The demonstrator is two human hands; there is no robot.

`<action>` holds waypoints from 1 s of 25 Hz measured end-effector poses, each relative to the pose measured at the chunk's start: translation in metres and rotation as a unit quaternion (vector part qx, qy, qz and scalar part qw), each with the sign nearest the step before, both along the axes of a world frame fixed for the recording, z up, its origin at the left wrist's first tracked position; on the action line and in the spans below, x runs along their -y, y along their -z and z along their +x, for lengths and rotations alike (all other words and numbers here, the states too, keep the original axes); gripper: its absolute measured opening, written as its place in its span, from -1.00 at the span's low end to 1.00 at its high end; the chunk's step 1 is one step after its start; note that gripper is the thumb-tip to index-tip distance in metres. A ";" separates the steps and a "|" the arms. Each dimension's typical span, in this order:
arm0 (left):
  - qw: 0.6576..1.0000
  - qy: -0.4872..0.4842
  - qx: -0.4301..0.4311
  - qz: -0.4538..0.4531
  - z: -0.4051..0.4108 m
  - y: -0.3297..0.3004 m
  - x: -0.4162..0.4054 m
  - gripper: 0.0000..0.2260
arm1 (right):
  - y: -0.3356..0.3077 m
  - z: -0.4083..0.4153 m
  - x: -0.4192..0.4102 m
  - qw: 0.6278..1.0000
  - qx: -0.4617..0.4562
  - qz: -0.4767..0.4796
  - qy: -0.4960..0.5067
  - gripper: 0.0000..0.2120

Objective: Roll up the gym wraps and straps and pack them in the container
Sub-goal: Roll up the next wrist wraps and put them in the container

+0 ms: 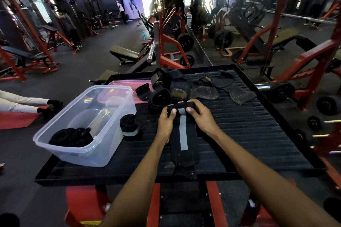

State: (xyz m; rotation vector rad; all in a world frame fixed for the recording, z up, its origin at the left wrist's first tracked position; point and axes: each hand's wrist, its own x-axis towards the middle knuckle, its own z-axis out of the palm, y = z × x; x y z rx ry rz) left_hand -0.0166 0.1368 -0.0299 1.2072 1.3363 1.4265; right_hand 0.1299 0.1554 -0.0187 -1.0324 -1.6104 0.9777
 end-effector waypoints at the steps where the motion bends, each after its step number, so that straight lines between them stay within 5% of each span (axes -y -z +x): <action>1: 1.000 0.002 -0.002 0.001 0.000 0.000 0.000 -0.73 | 0.001 0.001 -0.001 1.000 -0.003 0.004 0.000 -0.80; 7: 0.999 0.007 -0.041 0.020 -0.001 0.003 0.000 -0.73 | -0.004 0.000 0.005 1.000 0.019 -0.020 -0.015 -0.73; 25: 0.999 -0.017 0.020 0.025 0.000 0.005 -0.003 -0.78 | -0.007 0.001 0.005 0.999 -0.031 -0.013 -0.003 -0.89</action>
